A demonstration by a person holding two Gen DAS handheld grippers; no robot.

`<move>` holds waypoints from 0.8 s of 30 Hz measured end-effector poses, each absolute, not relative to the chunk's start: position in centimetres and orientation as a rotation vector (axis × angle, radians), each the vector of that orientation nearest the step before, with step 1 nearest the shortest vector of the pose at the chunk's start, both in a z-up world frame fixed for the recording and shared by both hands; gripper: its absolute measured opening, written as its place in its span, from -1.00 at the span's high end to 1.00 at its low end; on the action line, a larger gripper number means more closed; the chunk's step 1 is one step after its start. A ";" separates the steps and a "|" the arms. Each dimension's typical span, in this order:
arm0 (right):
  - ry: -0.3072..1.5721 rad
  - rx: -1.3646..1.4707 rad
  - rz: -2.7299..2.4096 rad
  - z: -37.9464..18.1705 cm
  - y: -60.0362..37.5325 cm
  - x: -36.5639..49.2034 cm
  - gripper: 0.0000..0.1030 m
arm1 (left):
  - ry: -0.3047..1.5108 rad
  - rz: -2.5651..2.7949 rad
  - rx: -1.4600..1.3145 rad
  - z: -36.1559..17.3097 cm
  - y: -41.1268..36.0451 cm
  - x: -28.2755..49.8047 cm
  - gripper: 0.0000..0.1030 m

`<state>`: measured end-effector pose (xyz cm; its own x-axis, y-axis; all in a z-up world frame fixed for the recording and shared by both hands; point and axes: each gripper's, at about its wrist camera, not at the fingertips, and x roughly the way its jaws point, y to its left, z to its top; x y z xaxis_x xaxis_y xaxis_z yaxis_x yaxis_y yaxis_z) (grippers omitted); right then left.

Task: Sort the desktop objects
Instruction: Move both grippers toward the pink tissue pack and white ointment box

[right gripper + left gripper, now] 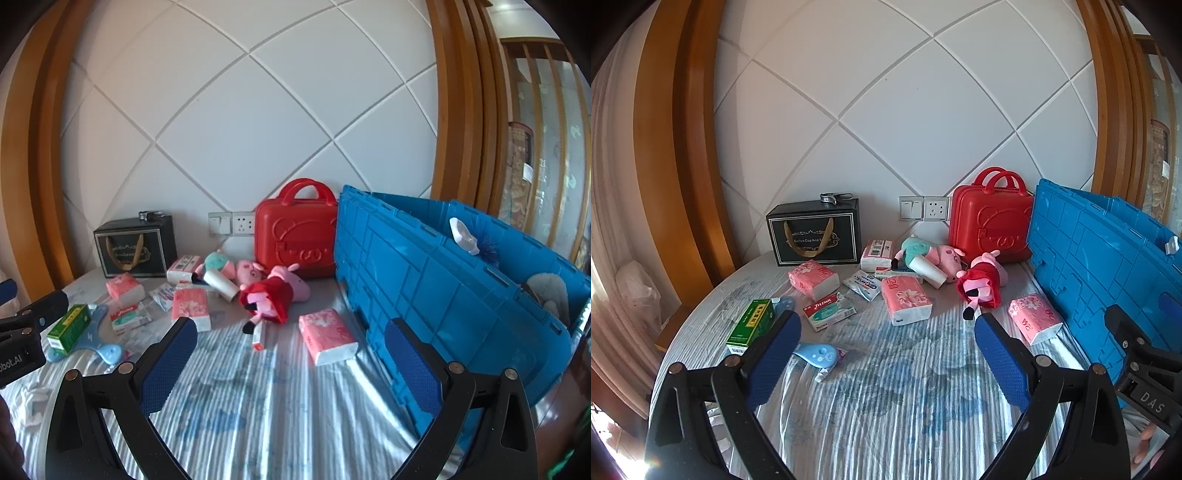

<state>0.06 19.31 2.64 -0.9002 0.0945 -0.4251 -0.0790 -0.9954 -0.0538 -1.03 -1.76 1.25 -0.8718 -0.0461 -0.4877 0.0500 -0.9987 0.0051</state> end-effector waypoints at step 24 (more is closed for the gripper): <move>-0.036 -1.022 2.880 -6.1 21.1 -12.0 -1.00 | -0.003 -2.774 1.157 -9.0 -5.5 -13.4 -0.87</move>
